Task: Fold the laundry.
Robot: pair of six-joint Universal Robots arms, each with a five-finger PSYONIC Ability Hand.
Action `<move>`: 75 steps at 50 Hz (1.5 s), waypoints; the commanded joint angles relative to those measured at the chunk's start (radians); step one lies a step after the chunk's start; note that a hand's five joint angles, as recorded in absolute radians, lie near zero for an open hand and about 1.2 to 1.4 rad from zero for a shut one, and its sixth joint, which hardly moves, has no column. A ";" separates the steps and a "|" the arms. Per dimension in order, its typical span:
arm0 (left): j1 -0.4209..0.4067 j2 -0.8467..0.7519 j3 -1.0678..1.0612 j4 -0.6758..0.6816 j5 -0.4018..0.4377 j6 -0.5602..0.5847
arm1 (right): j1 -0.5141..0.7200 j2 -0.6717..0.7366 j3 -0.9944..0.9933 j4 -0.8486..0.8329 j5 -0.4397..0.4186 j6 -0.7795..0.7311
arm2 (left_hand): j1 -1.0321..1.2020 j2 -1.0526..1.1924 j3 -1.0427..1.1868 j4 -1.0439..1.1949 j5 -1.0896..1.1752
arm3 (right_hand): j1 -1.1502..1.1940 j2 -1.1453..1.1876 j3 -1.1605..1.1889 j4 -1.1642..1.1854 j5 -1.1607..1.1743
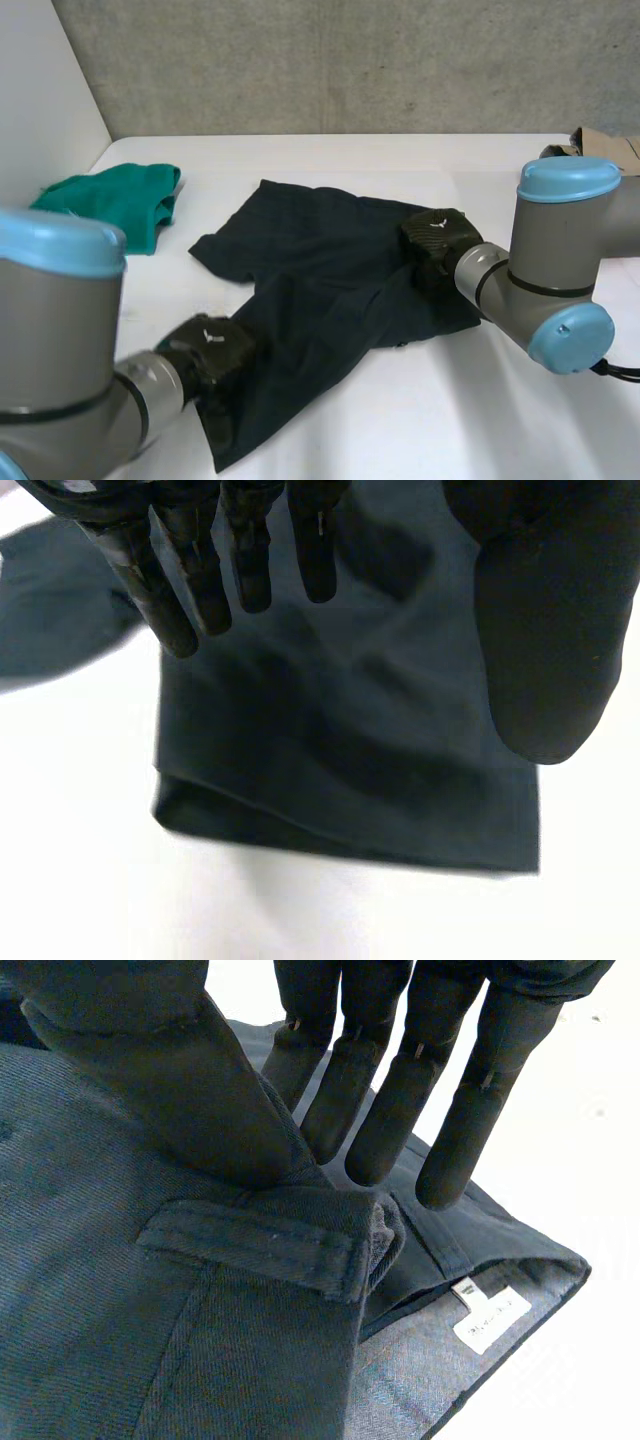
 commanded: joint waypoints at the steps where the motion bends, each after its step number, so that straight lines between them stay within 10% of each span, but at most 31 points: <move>1: -0.038 -0.068 -0.012 0.051 -0.087 -0.005 | 0.002 0.025 -0.025 -0.012 0.046 0.057 | 0.041 0.038 0.027 0.044 0.051 | 0.252 0.200 0.208 0.200 0.206; 9: -0.071 -0.108 0.017 0.118 -0.099 -0.003 | -0.001 0.024 -0.024 -0.030 0.074 0.081 | 0.255 0.252 0.241 0.258 0.264 | 0.252 0.200 0.208 0.200 0.206; 15: -0.100 -0.190 0.046 0.204 -0.157 0.006 | -0.014 0.005 -0.016 -0.033 0.074 0.112 | 1.067 1.064 1.053 1.070 1.076 | 0.252 0.200 0.208 0.200 0.206; 22: -0.113 -0.159 0.065 0.181 -0.138 0.000 | -0.024 -0.065 0.030 -0.006 0.063 0.056 | 1.068 1.065 1.054 1.071 1.078 | 0.252 0.200 0.208 0.200 0.206; 36: 0.004 0.007 -0.026 -0.142 0.113 0.245 | -0.199 -0.401 0.536 0.496 -0.149 -1.047 | 1.068 1.065 1.054 1.071 1.078 | 0.252 0.200 0.208 0.200 0.206; 56: 0.036 -0.135 0.224 0.037 0.050 0.202 | -0.124 -0.230 0.262 0.154 -0.091 -0.453 | 1.068 1.065 1.054 1.071 1.078 | 0.252 0.200 0.208 0.200 0.206; 63: 0.019 -0.108 0.195 -0.029 0.041 0.145 | -0.106 -0.200 0.226 0.119 -0.066 -0.368 | -0.094 -0.097 -0.108 -0.091 -0.084 | 0.252 0.200 0.208 0.200 0.206; 75: -0.022 0.064 0.026 -0.021 0.027 0.104 | -0.061 -0.079 0.090 0.057 0.008 -0.181 | -0.088 -0.091 -0.102 -0.085 -0.079 | 0.252 0.200 0.208 0.200 0.206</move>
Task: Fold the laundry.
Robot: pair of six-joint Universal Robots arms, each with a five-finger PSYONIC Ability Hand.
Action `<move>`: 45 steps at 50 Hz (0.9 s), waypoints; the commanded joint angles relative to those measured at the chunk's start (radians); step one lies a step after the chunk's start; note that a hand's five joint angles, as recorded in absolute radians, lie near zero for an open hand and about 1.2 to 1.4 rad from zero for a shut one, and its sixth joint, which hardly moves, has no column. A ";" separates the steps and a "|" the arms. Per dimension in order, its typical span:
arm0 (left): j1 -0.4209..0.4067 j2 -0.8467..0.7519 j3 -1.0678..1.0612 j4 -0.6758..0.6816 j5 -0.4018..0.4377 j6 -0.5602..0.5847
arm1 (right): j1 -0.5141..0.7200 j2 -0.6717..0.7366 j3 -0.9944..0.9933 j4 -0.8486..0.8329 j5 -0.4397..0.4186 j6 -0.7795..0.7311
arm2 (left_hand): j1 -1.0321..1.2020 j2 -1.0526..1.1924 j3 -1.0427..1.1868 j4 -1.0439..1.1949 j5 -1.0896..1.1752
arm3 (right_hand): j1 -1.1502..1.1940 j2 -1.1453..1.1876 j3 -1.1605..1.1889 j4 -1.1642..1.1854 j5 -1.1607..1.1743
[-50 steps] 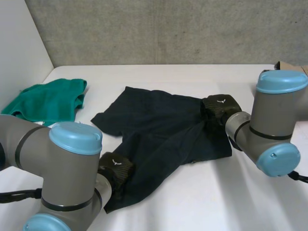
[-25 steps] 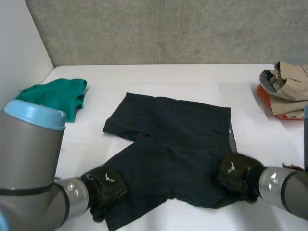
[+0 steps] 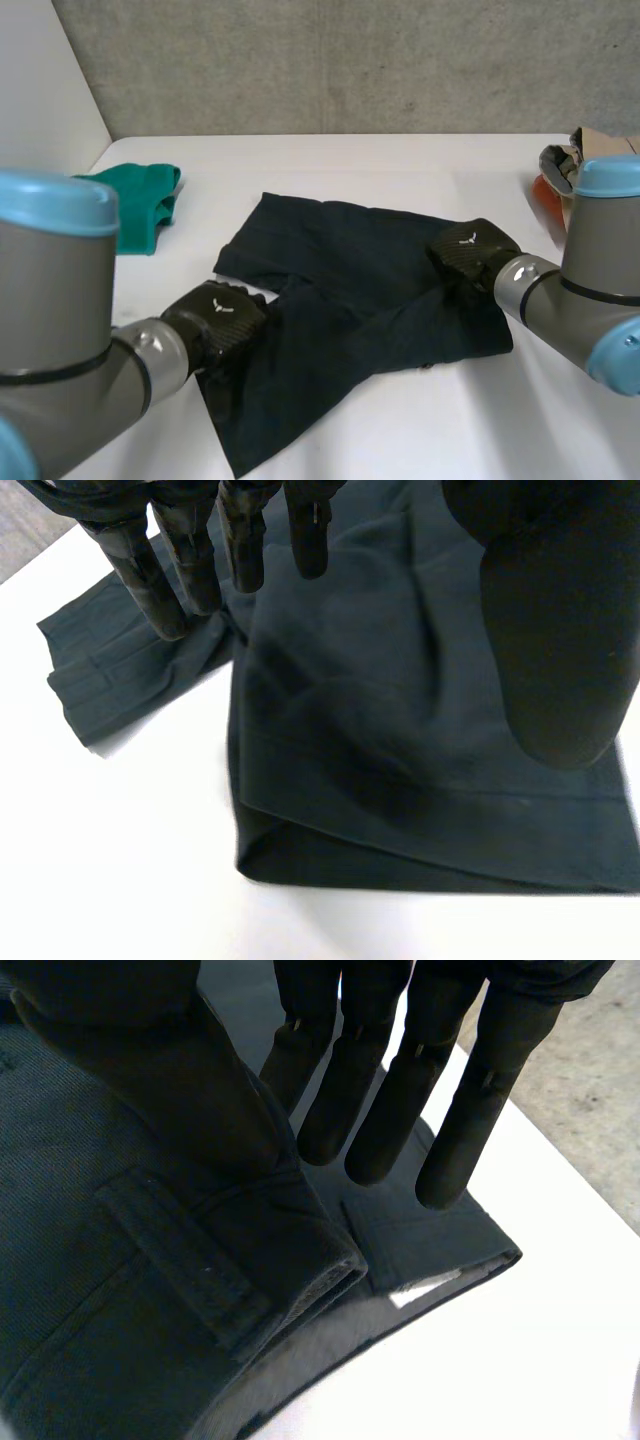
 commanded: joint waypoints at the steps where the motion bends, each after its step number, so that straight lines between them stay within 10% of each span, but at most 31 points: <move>1: -0.035 0.075 -0.096 0.023 -0.013 -0.012 | 0.033 0.080 -0.089 -0.012 0.057 0.131 | 0.029 0.009 0.010 0.018 0.015 | 0.252 0.200 0.208 0.199 0.206; 21: -0.135 -0.222 0.016 0.181 -0.126 -0.023 | 0.028 0.107 -0.135 -0.022 0.078 0.186 | 0.449 0.428 0.429 0.438 0.435 | 0.252 0.200 0.208 0.199 0.206; 28: -0.132 -0.239 0.027 0.206 -0.140 -0.024 | 0.019 0.086 -0.097 -0.004 0.071 0.177 | 1.186 1.165 1.166 1.175 1.172 | 0.252 0.200 0.208 0.199 0.206; 32: -0.121 -0.180 0.012 0.200 -0.120 -0.035 | 0.007 0.020 -0.014 0.092 0.037 0.024 | 1.186 1.165 1.166 1.175 1.172 | 0.252 0.200 0.208 0.199 0.206; 40: -0.095 -0.084 -0.056 -0.042 0.045 0.045 | -0.131 -0.210 0.365 0.430 -0.109 -0.816 | 1.186 1.165 1.166 1.175 1.172 | 0.252 0.200 0.208 0.199 0.206; 45: -0.072 -0.088 -0.059 -0.154 0.118 0.096 | -0.113 -0.229 0.370 0.378 -0.120 -0.716 | 1.186 1.165 1.166 1.175 1.172 | 0.252 0.200 0.208 0.199 0.206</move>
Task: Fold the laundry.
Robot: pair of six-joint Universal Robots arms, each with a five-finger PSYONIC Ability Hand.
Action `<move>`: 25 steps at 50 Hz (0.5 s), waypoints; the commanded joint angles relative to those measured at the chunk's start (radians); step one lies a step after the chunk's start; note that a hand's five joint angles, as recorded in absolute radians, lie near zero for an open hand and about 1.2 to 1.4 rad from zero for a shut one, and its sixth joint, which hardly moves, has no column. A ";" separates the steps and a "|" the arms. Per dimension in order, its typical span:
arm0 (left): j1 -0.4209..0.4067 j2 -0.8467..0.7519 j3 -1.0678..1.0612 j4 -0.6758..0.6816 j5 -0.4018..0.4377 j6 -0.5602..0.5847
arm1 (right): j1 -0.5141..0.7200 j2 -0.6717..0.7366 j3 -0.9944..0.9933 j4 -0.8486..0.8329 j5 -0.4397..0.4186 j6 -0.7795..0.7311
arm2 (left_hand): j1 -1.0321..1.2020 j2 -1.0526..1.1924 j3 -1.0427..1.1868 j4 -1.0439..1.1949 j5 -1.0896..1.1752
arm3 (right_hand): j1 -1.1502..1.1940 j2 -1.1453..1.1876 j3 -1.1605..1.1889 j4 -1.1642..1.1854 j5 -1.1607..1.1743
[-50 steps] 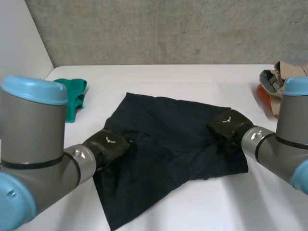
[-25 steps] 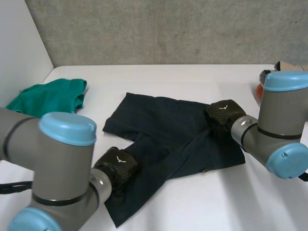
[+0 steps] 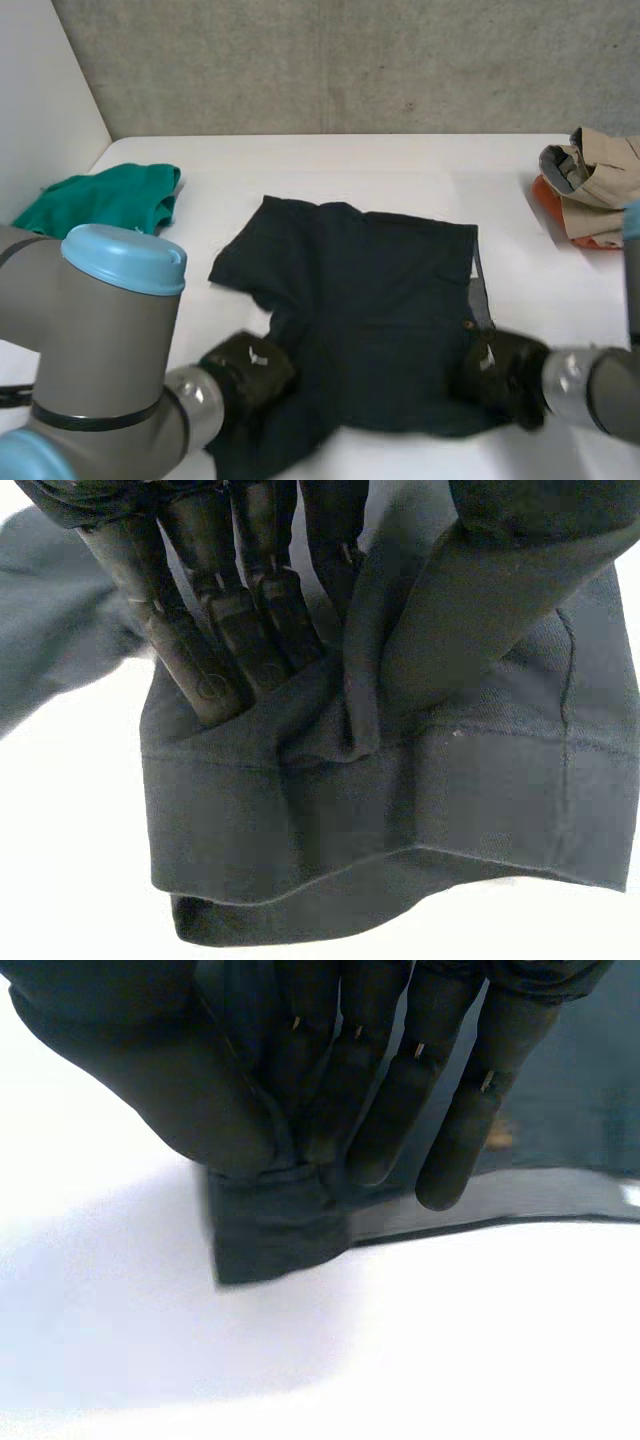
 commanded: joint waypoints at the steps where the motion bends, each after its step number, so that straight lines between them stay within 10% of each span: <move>1: 0.030 0.003 -0.012 -0.177 0.111 0.077 | -0.012 -0.063 0.070 -0.015 -0.035 -0.066 | 0.270 0.203 0.216 0.203 0.221 | 0.252 0.193 0.208 0.199 0.199; 25: 0.140 -0.513 0.940 -0.035 -0.051 0.075 | 0.127 0.325 -0.499 -0.652 0.169 0.557 | 0.270 0.203 0.216 0.203 0.221 | 0.252 0.193 0.208 0.199 0.199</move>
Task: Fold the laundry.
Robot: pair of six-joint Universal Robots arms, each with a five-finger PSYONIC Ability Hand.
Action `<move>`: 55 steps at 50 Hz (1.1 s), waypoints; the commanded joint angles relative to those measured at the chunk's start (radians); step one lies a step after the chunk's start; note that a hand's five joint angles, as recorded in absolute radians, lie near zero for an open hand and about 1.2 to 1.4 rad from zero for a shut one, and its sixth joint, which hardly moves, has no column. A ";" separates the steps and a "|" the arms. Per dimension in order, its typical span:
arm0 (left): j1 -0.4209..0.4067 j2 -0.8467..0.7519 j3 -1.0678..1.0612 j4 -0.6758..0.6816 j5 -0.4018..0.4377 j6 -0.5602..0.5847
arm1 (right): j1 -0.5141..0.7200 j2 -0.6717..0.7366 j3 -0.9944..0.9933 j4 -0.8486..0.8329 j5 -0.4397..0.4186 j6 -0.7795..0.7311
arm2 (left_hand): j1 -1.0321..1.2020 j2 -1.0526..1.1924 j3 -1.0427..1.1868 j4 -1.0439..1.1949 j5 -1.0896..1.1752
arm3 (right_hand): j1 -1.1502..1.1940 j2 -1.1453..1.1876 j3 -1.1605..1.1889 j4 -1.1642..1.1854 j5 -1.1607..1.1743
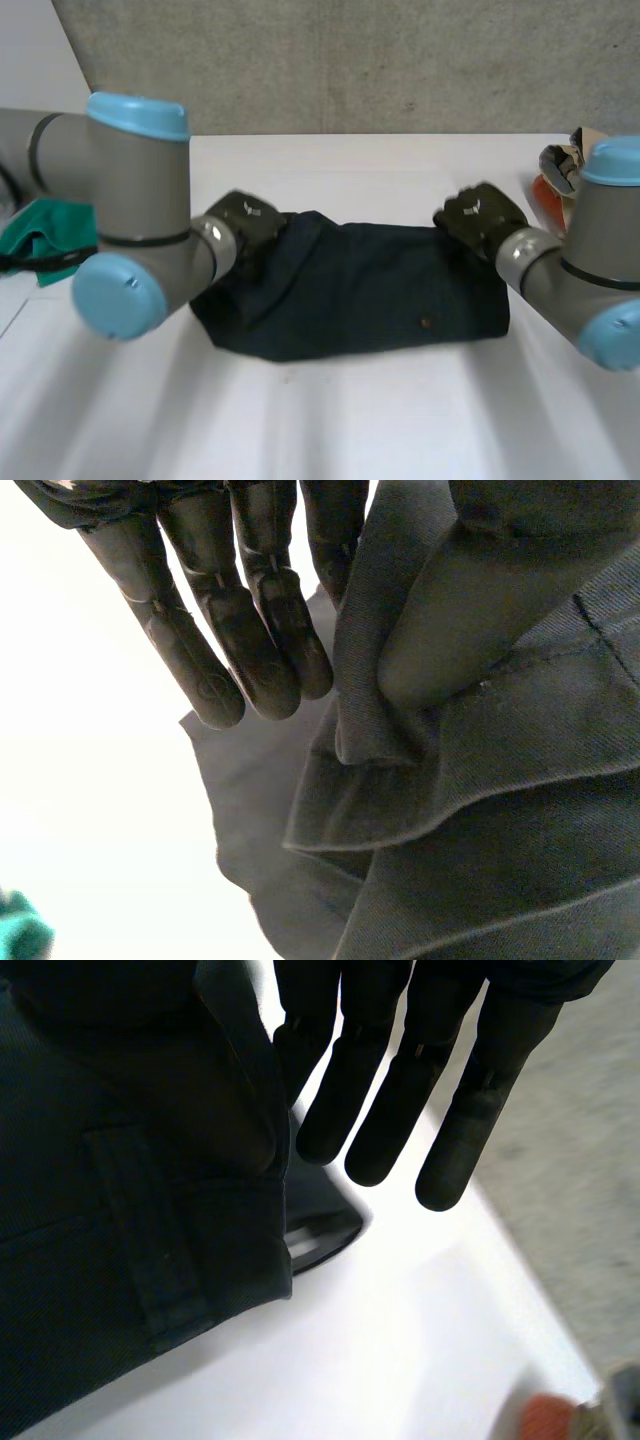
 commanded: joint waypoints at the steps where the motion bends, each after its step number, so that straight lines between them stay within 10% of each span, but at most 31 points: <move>1: 0.026 -0.242 0.368 -0.011 -0.002 0.005 | 0.046 0.179 -0.173 -0.211 0.077 0.073 | 0.269 0.200 0.207 0.199 0.215 | 0.252 0.193 0.208 0.199 0.199; 8: 0.040 -0.466 0.687 -0.091 -0.045 0.002 | 0.078 0.381 -0.314 -0.394 0.085 0.062 | 0.180 0.110 0.117 0.109 0.126 | 0.252 0.193 0.208 0.199 0.199; 12: 0.034 -0.504 0.776 -0.152 -0.060 0.006 | 0.089 0.462 -0.374 -0.443 0.097 0.051 | -0.952 -1.022 -1.015 -1.023 -1.006 | -0.030 -0.090 -0.075 -0.083 -0.083; 14: 0.028 -0.490 0.782 -0.183 -0.077 0.005 | 0.089 0.476 -0.391 -0.434 0.117 0.054 | -0.952 -1.022 -1.015 -1.023 -1.006 | -0.803 -0.863 -0.848 -0.856 -0.856; 16: 0.031 -0.464 0.776 -0.189 -0.096 0.006 | 0.086 0.475 -0.394 -0.429 0.135 0.057 | -0.952 -1.022 -1.015 -1.023 -1.006 | -0.969 -1.029 -1.014 -1.022 -1.022; 40: -0.061 -0.328 0.445 -0.049 -0.054 0.002 | 0.052 0.320 -0.259 -0.316 0.138 0.137 | -0.952 -1.022 -1.015 -1.023 -1.006 | -0.969 -1.029 -1.014 -1.022 -1.022; 55: 0.117 -0.809 1.201 0.100 -0.091 0.302 | 0.043 0.280 -0.197 -0.228 0.123 0.142 | -0.952 -1.022 -1.015 -1.023 -1.006 | -0.969 -1.029 -1.014 -1.022 -1.022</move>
